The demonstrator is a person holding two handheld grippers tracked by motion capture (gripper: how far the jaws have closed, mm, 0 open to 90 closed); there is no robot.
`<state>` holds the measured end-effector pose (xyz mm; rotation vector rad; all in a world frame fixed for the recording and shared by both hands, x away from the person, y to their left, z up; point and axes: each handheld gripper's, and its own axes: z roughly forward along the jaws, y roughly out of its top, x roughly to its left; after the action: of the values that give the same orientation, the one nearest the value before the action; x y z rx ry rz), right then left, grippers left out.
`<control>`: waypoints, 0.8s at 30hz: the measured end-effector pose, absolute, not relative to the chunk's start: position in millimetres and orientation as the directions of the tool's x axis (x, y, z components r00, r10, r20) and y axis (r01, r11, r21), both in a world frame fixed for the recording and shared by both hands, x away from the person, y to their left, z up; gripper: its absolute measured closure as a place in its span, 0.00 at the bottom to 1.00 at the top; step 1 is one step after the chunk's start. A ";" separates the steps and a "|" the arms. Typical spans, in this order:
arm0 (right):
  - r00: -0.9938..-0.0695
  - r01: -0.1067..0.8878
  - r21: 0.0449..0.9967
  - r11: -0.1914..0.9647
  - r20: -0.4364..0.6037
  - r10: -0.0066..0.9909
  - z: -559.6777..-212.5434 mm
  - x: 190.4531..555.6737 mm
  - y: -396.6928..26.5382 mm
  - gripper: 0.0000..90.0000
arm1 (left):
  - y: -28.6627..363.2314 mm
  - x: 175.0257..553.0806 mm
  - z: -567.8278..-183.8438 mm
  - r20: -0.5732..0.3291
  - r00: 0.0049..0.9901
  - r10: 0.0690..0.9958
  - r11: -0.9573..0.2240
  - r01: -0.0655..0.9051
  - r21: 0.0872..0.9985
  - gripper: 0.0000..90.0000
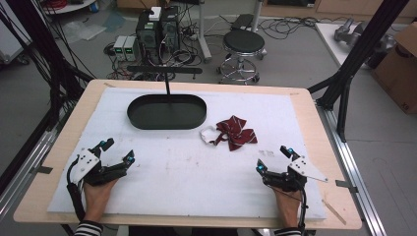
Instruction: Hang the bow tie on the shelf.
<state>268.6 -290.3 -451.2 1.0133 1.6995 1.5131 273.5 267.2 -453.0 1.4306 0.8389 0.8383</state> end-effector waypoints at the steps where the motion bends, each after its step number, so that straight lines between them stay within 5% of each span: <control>1: -0.497 0.127 0.991 0.043 0.027 0.867 -451.3 268.8 -290.3 0.01 | 267.2 273.4 -453.1 0.013 0.478 0.878 -0.020 0.011 1.000 0.17; 24: -0.500 0.118 0.989 0.087 -0.017 0.866 -450.6 267.7 -285.7 0.01 | 266.1 272.6 -453.0 0.031 0.477 0.878 -0.038 0.004 0.999 0.17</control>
<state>267.7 -285.7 -450.6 0.9766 1.7195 1.4701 272.6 266.1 -453.0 1.4394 0.8270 0.8529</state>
